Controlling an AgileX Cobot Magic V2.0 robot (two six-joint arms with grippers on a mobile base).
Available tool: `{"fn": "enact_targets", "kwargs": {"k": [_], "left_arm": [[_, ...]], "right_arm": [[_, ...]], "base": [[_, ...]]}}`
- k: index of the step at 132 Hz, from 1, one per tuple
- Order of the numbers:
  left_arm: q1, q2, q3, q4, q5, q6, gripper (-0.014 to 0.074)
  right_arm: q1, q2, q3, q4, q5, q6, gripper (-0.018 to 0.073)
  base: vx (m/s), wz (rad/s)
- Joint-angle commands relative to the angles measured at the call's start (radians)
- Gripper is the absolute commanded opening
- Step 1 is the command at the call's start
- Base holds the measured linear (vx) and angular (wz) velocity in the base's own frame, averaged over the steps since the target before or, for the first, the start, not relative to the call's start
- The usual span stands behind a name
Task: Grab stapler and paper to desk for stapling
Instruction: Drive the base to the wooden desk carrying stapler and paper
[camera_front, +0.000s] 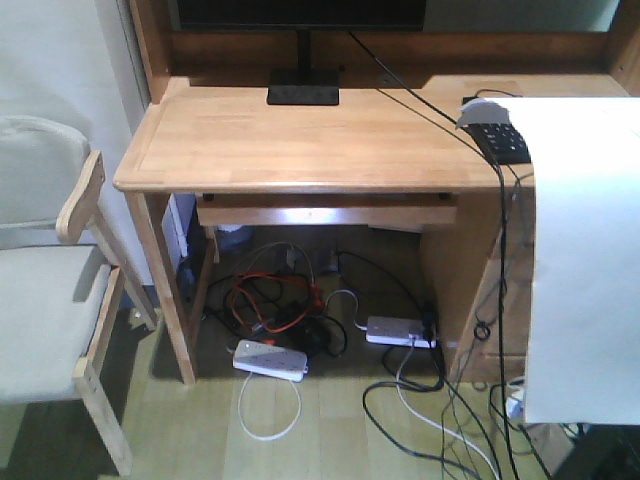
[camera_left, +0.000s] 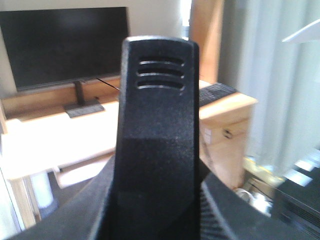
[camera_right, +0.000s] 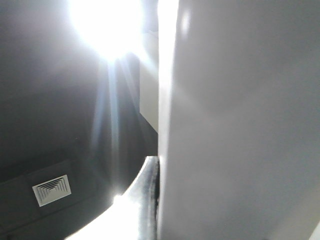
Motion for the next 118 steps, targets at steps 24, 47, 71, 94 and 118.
{"fn": "enact_targets", "kwargs": {"k": [24, 47, 71, 94, 118], "left_arm": [[-0.005, 0.019, -0.02, -0.017, -0.122, -0.003, -0.0006], [-0.005, 0.019, -0.02, -0.017, -0.122, -0.003, -0.0006], [-0.005, 0.019, -0.02, -0.017, -0.122, -0.003, -0.0006], [-0.005, 0.019, -0.02, -0.017, -0.122, -0.003, -0.0006], [-0.005, 0.019, -0.02, -0.017, -0.122, -0.003, -0.0006]], "right_arm": [[-0.005, 0.009, -0.024, 0.003, -0.044, -0.003, -0.0006], [-0.005, 0.009, -0.024, 0.003, -0.044, -0.003, -0.0006], [-0.005, 0.009, -0.024, 0.002, -0.044, -0.003, -0.0006], [-0.005, 0.009, -0.024, 0.002, -0.045, -0.003, -0.0006], [-0.005, 0.009, -0.024, 0.002, -0.045, -0.003, -0.0006]], "base": [[0.41, 0.05], [0.4, 0.04], [0.38, 0.01], [0.37, -0.02], [0.35, -0.02]]}}
